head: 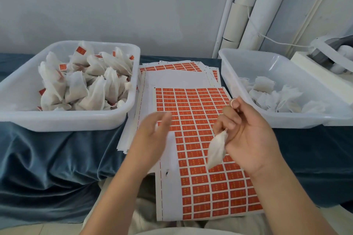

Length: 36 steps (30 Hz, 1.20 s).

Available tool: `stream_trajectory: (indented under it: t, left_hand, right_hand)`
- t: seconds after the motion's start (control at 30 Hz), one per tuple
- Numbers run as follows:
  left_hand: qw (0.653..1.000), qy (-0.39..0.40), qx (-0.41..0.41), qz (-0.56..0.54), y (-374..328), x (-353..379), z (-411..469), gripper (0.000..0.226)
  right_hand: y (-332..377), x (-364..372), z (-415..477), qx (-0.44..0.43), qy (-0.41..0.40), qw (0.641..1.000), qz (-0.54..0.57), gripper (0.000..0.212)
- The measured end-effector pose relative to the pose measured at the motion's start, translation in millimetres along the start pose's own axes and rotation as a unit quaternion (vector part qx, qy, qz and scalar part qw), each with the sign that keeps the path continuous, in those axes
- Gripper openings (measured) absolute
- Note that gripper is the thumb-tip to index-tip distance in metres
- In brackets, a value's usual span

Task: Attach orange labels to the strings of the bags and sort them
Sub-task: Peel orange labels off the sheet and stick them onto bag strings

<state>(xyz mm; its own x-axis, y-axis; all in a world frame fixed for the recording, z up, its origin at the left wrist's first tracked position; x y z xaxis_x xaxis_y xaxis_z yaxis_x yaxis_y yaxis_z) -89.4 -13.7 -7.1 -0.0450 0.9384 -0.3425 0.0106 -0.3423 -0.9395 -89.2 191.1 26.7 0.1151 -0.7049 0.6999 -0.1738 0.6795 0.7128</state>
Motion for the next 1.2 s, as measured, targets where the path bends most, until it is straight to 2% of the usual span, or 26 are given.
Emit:
stream_trajectory:
  t: [0.07, 0.13, 0.2, 0.27, 0.33, 0.4, 0.43, 0.47, 0.53, 0.63, 0.7, 0.77, 0.87, 1.03, 1.1, 1.2]
  left_hand:
    - [0.990, -0.057, -0.063, -0.115, 16.4, -19.5, 7.0, 0.020]
    - [0.936, -0.078, -0.149, -0.310, 38.0, -26.4, 7.8, 0.012]
    - [0.882, -0.085, -0.210, -0.413, 51.6, -26.5, 7.9, 0.030]
    - [0.866, -0.072, -0.228, -0.439, 56.3, -25.3, 8.5, 0.036]
    - [0.911, -0.005, -0.216, -0.352, 51.3, -21.1, 9.7, 0.044]
    - [0.962, 0.085, -0.202, -0.164, 46.5, -12.5, 4.5, 0.052]
    - [0.973, 0.107, -0.186, -0.080, 45.0, -10.3, 3.4, 0.046]
    - [0.980, 0.104, -0.165, -0.035, 42.0, -10.4, 3.9, 0.037]
    - [0.989, 0.067, -0.122, -0.043, 32.8, -11.5, 3.9, 0.023]
    - [0.994, 0.021, -0.048, -0.097, 15.8, -10.6, 0.5, 0.009]
    - [0.994, 0.026, 0.014, -0.107, 1.6, -6.5, -4.6, 0.009]
    - [0.995, 0.029, 0.076, -0.064, -13.5, -6.2, -10.1, 0.012]
    - [0.988, 0.040, 0.146, 0.012, -33.3, -8.5, -19.5, 0.011]
    - [0.977, 0.046, 0.175, 0.113, -49.3, -14.8, -31.8, 0.020]
    - [0.973, 0.056, 0.178, 0.133, -51.0, -14.9, -34.4, 0.017]
    - [0.960, 0.053, 0.188, 0.201, -51.8, -15.2, -37.9, 0.029]
  right_hand:
    - [2.3, -9.6, 3.7, -0.010, -0.025, 0.995, -0.097, 0.028]
    - [-0.3, -18.8, 8.3, -0.023, -0.060, 0.980, -0.188, 0.033]
    - [-8.2, -27.1, 13.8, -0.027, -0.092, 0.969, -0.229, 0.036]
    - [-20.5, -34.4, 19.2, -0.007, -0.111, 0.964, -0.240, 0.035]
    - [-30.9, -37.5, 21.4, 0.006, -0.115, 0.958, -0.263, 0.031]
    - [-36.4, -38.2, 19.2, 0.012, -0.123, 0.933, -0.339, 0.026]
    - [-36.7, -37.3, 16.6, 0.012, -0.128, 0.910, -0.395, 0.025]
    - [-35.5, -33.5, 13.8, 0.005, -0.128, 0.884, -0.449, 0.022]
    - [-31.3, -17.8, 9.5, -0.039, -0.102, 0.841, -0.530, 0.018]
    - [-20.7, 17.3, 2.1, -0.134, -0.052, 0.749, -0.647, 0.015]
    - [-19.2, 31.9, -2.1, -0.177, -0.026, 0.686, -0.705, 0.028]
    - [-17.2, 41.1, -5.7, -0.208, -0.019, 0.642, -0.738, 0.046]
    - [-10.2, 54.4, -14.3, -0.263, -0.007, 0.597, -0.758, 0.046]
    - [-5.7, 70.6, -29.2, -0.339, 0.040, 0.518, -0.784, 0.035]
    - [-6.7, 73.2, -33.0, -0.355, 0.064, 0.505, -0.784, 0.033]
    - [-10.2, 74.6, -36.4, -0.360, 0.104, 0.496, -0.784, 0.026]
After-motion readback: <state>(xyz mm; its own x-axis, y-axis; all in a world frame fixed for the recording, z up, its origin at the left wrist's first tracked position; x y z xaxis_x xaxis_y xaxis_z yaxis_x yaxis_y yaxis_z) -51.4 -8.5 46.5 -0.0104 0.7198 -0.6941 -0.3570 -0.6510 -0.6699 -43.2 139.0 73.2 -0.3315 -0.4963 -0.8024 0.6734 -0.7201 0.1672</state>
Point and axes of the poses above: each hand's wrist, its own z-axis towards the middle knuckle, its own x-axis out of the palm, y = z × x, the point moved 9 cm from there along z, towards the middle knuckle, and after that the axes turned 1 degree about y, right-handed, at the moved point
